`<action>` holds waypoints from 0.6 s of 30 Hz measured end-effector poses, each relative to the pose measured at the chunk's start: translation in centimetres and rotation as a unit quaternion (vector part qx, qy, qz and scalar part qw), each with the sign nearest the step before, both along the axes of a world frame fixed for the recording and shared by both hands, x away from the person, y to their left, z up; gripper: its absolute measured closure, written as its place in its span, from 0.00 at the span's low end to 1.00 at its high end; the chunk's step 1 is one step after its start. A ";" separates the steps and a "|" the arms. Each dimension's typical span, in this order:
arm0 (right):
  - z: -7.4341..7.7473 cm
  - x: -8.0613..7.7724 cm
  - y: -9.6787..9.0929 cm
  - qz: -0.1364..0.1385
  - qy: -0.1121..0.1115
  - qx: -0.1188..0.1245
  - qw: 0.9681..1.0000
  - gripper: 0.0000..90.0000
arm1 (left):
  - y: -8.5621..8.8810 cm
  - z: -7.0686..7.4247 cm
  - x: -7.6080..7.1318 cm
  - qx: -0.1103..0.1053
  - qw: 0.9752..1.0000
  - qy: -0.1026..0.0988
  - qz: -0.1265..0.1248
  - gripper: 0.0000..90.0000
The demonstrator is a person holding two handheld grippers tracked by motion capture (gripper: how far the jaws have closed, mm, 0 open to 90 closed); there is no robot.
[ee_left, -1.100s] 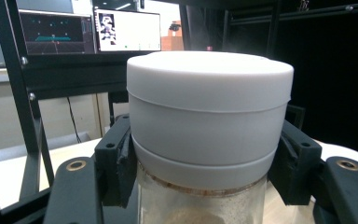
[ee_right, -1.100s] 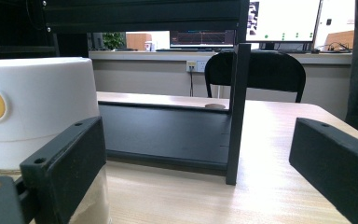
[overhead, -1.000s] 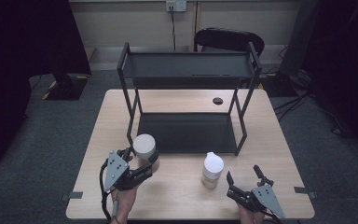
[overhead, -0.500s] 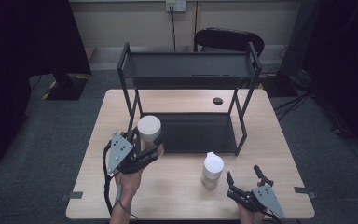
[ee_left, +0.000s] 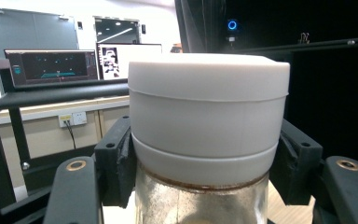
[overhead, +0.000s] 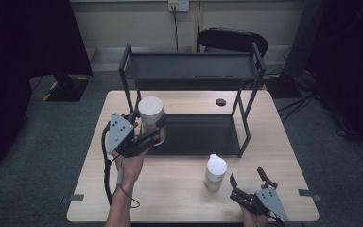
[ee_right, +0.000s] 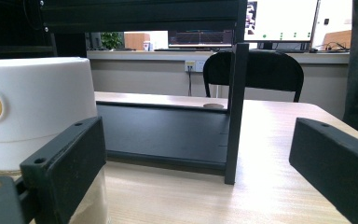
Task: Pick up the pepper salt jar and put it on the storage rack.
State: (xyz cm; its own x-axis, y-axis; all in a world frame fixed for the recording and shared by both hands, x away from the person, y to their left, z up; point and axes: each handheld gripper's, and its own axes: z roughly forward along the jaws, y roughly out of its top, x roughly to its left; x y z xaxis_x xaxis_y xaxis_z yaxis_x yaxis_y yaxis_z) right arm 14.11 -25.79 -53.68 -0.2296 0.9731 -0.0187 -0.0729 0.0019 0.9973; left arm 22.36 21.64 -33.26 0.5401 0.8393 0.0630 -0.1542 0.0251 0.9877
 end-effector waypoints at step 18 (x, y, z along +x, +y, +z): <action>0.0 0.0 0.1 -0.002 -0.001 -0.001 1.000 0.03 | -0.4 3.5 3.4 -0.009 1.000 0.000 0.013 0.39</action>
